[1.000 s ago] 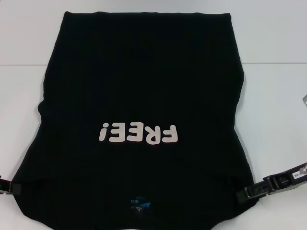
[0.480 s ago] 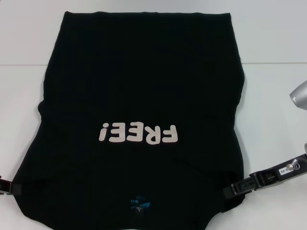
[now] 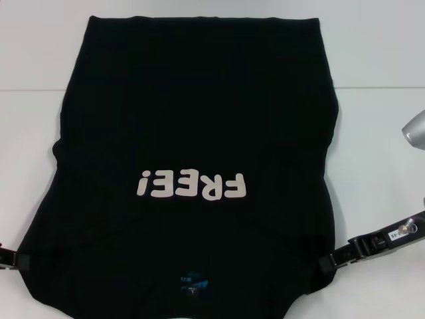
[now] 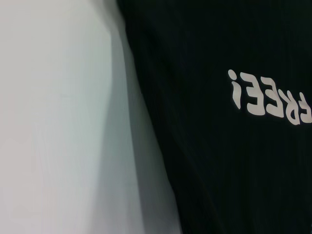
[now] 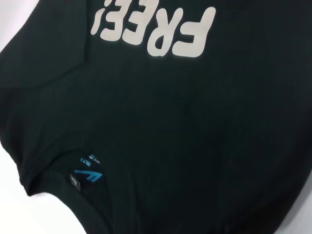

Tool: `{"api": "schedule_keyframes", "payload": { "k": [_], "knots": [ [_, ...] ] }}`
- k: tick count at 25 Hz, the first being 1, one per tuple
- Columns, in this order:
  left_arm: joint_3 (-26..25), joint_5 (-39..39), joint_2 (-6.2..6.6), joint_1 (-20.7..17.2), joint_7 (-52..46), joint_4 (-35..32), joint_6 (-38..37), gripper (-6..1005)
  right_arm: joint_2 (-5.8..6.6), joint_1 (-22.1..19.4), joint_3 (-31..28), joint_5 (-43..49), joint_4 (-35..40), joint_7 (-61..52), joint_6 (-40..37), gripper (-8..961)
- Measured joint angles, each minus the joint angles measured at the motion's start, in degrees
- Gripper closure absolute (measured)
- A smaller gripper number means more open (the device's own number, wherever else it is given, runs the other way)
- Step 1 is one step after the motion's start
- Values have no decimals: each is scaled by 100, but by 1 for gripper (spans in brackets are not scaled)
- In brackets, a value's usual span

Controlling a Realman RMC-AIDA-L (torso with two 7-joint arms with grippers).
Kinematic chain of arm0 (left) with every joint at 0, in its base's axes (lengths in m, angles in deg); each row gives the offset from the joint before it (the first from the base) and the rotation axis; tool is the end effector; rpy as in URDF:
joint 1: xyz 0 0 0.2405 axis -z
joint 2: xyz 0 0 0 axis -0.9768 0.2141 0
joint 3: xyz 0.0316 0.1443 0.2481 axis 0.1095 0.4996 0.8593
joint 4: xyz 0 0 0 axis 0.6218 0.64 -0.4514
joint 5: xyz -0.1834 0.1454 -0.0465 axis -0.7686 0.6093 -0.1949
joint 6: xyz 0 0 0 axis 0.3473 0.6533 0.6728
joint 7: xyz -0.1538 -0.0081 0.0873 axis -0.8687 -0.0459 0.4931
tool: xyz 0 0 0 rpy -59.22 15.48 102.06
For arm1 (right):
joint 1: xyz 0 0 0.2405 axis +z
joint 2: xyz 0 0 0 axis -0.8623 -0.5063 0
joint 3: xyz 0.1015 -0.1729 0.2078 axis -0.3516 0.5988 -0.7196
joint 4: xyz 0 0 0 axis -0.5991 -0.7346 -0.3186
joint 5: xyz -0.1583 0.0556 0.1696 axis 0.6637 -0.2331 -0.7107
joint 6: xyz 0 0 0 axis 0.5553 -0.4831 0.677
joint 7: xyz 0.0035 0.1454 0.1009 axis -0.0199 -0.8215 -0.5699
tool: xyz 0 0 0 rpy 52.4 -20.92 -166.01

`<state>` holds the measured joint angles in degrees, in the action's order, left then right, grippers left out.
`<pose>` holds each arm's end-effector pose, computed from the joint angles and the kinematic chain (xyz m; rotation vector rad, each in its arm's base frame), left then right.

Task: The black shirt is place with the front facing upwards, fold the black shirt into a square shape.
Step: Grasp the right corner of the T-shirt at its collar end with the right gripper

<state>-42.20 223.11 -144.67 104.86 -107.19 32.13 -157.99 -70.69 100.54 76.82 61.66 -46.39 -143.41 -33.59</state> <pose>-0.4032 0.3227 0.0677 -2.1579 -1.8369 -0.1459 0.3052 0.3938 -0.0553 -2.5685 1.7097 -0.0997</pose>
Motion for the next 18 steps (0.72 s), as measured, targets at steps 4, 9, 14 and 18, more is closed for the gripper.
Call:
{"api": "schedule_keyframes", "payload": {
  "k": [4,9,14,18],
  "knots": [
    [-5,0,0,3,0,-2,-13,965,31,-1,10,22,2,-21,-24,501],
    [-70,0,4,3,0,-2,-37,966,33,3,15,227,4,-48,-35,630],
    [-76,0,15,3,-5,0,-37,966,27,19,8,285,7,-52,-35,528],
    [-78,0,18,3,-7,0,-43,965,25,28,8,289,17,-58,-35,431]
  ]
}}
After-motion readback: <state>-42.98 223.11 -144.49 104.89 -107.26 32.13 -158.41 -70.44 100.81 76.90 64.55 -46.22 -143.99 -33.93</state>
